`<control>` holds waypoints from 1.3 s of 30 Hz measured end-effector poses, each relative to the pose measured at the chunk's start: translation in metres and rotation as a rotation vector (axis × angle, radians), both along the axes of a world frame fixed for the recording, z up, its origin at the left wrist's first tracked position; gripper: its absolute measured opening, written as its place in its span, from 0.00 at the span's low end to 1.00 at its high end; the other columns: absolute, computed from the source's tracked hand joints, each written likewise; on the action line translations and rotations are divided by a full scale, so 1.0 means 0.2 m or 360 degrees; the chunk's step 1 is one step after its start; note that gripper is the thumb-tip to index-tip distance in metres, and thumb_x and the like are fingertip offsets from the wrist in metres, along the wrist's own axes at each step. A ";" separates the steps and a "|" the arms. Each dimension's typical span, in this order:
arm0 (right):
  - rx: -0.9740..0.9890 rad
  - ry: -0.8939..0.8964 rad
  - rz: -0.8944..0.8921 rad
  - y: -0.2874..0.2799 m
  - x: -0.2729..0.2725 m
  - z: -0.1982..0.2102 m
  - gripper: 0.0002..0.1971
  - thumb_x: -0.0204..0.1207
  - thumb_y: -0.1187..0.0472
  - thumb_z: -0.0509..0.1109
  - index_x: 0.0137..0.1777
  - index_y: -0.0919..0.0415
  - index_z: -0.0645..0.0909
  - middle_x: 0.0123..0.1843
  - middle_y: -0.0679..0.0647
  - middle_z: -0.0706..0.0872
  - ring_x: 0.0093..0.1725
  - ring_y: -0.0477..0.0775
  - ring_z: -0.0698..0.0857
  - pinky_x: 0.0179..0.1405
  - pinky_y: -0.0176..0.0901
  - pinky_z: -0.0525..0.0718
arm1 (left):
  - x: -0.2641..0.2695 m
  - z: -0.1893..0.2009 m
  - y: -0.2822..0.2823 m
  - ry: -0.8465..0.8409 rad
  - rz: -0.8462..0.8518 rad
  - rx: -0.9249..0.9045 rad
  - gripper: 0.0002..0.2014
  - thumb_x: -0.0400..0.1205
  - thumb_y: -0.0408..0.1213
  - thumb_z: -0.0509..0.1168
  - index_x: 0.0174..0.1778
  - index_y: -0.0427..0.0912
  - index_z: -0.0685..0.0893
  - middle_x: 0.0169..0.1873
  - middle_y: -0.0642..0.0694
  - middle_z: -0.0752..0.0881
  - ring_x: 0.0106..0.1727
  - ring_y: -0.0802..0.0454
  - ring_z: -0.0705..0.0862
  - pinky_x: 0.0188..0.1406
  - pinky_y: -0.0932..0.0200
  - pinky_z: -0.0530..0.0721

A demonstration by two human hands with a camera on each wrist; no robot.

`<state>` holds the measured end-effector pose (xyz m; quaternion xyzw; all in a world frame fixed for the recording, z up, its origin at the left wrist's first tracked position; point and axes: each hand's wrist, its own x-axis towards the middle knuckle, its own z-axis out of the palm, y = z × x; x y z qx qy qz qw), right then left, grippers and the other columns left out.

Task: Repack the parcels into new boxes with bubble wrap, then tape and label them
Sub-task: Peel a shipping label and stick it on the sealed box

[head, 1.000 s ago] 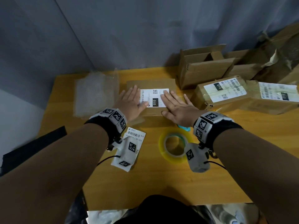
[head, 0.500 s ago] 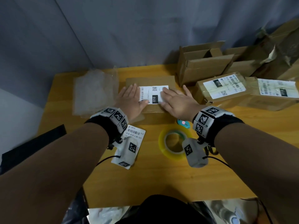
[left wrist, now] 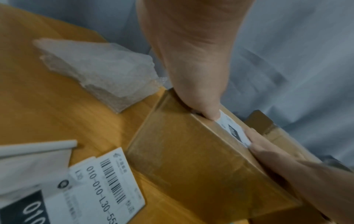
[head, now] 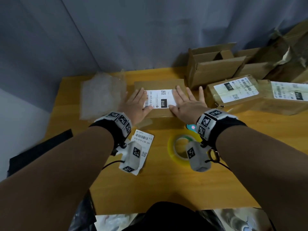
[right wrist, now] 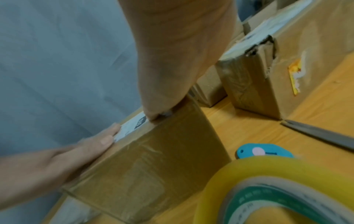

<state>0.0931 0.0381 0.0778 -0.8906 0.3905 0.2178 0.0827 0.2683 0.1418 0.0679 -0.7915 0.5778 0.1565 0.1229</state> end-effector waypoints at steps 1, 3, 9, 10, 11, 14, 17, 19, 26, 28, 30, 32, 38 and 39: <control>-0.0048 0.0021 0.0014 0.00 0.02 0.01 0.32 0.84 0.40 0.35 0.84 0.52 0.34 0.85 0.48 0.34 0.84 0.54 0.37 0.76 0.71 0.29 | -0.01 0.02 -0.01 -0.0046 -0.0009 -0.0002 0.33 0.86 0.57 0.36 0.83 0.41 0.41 0.83 0.47 0.39 0.84 0.51 0.38 0.82 0.44 0.38; -0.0051 -0.0021 0.0115 0.03 0.07 0.03 0.32 0.85 0.42 0.35 0.84 0.54 0.34 0.85 0.49 0.34 0.84 0.53 0.35 0.77 0.69 0.29 | -0.08 0.05 -0.05 -0.0043 -0.0076 -0.0045 0.32 0.87 0.56 0.34 0.83 0.40 0.42 0.83 0.46 0.39 0.83 0.52 0.38 0.82 0.46 0.37; 0.0182 -0.0110 0.0298 0.00 -0.01 -0.01 0.36 0.81 0.32 0.39 0.83 0.45 0.32 0.84 0.41 0.32 0.83 0.49 0.33 0.78 0.67 0.30 | -0.08 0.03 0.00 0.0251 -0.0156 0.0083 0.36 0.83 0.63 0.35 0.83 0.47 0.36 0.82 0.51 0.33 0.82 0.56 0.34 0.82 0.48 0.36; 0.0189 -0.0098 0.0306 -0.03 -0.05 0.00 0.39 0.79 0.29 0.42 0.83 0.45 0.31 0.84 0.41 0.31 0.83 0.49 0.32 0.78 0.67 0.29 | -0.04 0.04 0.02 0.0241 -0.0175 0.0113 0.41 0.80 0.67 0.38 0.82 0.46 0.34 0.82 0.50 0.32 0.82 0.55 0.34 0.82 0.47 0.37; 0.0198 -0.0078 0.0319 -0.05 -0.09 0.02 0.44 0.76 0.26 0.45 0.83 0.45 0.30 0.84 0.41 0.30 0.83 0.49 0.32 0.78 0.67 0.29 | -0.01 0.06 0.04 0.0220 -0.0193 0.0146 0.46 0.78 0.70 0.42 0.82 0.43 0.33 0.81 0.48 0.31 0.82 0.53 0.33 0.82 0.46 0.38; 0.0151 -0.0018 0.0397 -0.08 -0.13 0.05 0.51 0.73 0.26 0.56 0.83 0.48 0.29 0.84 0.44 0.29 0.83 0.50 0.33 0.79 0.65 0.30 | 0.02 0.09 0.04 0.0061 -0.0297 0.0132 0.53 0.77 0.70 0.54 0.82 0.37 0.35 0.82 0.42 0.34 0.83 0.49 0.36 0.83 0.49 0.40; 0.0023 -0.0084 0.0414 -0.11 -0.10 0.05 0.46 0.79 0.38 0.60 0.84 0.53 0.35 0.86 0.48 0.36 0.84 0.50 0.39 0.81 0.60 0.33 | 0.00 0.09 -0.03 -0.0090 -0.0342 0.0051 0.50 0.79 0.66 0.56 0.82 0.34 0.41 0.83 0.37 0.42 0.84 0.45 0.44 0.82 0.52 0.42; -0.0021 -0.0123 0.0360 -0.15 -0.05 0.07 0.41 0.82 0.44 0.61 0.85 0.55 0.40 0.87 0.49 0.42 0.85 0.49 0.43 0.82 0.57 0.36 | 0.01 0.10 -0.11 -0.0149 -0.0323 0.0029 0.48 0.79 0.65 0.56 0.82 0.33 0.46 0.83 0.37 0.47 0.84 0.44 0.49 0.82 0.52 0.47; -0.0318 -0.0235 0.0263 -0.28 0.13 0.09 0.24 0.79 0.53 0.66 0.74 0.55 0.70 0.77 0.53 0.71 0.72 0.58 0.70 0.72 0.54 0.65 | 0.16 0.06 -0.39 -0.0134 -0.0174 0.0076 0.36 0.78 0.59 0.63 0.73 0.36 0.69 0.69 0.43 0.75 0.68 0.45 0.75 0.62 0.48 0.80; -0.0294 -0.0237 0.0220 -0.32 0.18 0.09 0.22 0.79 0.56 0.66 0.73 0.56 0.71 0.76 0.53 0.72 0.70 0.58 0.71 0.70 0.54 0.68 | 0.20 0.06 -0.43 -0.0059 -0.0126 0.0021 0.35 0.79 0.56 0.64 0.75 0.37 0.67 0.73 0.42 0.72 0.72 0.45 0.72 0.67 0.48 0.77; -0.0236 -0.0245 0.0164 -0.37 0.22 0.09 0.23 0.79 0.61 0.64 0.74 0.57 0.68 0.77 0.53 0.69 0.70 0.58 0.70 0.66 0.54 0.72 | 0.24 0.08 -0.46 0.0009 -0.0158 -0.0129 0.33 0.82 0.51 0.63 0.79 0.37 0.63 0.78 0.42 0.66 0.78 0.45 0.66 0.74 0.50 0.70; -0.0179 -0.0225 0.0131 -0.42 0.25 0.09 0.26 0.79 0.64 0.63 0.76 0.57 0.64 0.78 0.53 0.66 0.70 0.58 0.69 0.64 0.54 0.74 | 0.27 0.10 -0.48 0.0057 -0.0203 -0.0221 0.31 0.84 0.46 0.61 0.80 0.37 0.62 0.79 0.42 0.64 0.79 0.46 0.63 0.75 0.52 0.66; -0.0022 -0.0106 0.0071 -0.51 0.30 0.08 0.36 0.80 0.70 0.59 0.85 0.57 0.47 0.86 0.53 0.52 0.82 0.61 0.58 0.77 0.57 0.64 | 0.25 0.12 -0.54 -0.0002 -0.0064 -0.0256 0.23 0.84 0.39 0.61 0.75 0.39 0.70 0.76 0.39 0.69 0.74 0.42 0.70 0.70 0.48 0.72; 0.0017 -0.0115 0.0064 -0.51 0.29 0.08 0.37 0.80 0.71 0.58 0.85 0.56 0.46 0.86 0.53 0.50 0.83 0.60 0.56 0.79 0.55 0.61 | 0.23 0.12 -0.53 0.0011 -0.0015 -0.0278 0.20 0.83 0.37 0.62 0.72 0.39 0.74 0.72 0.39 0.73 0.70 0.41 0.74 0.67 0.47 0.75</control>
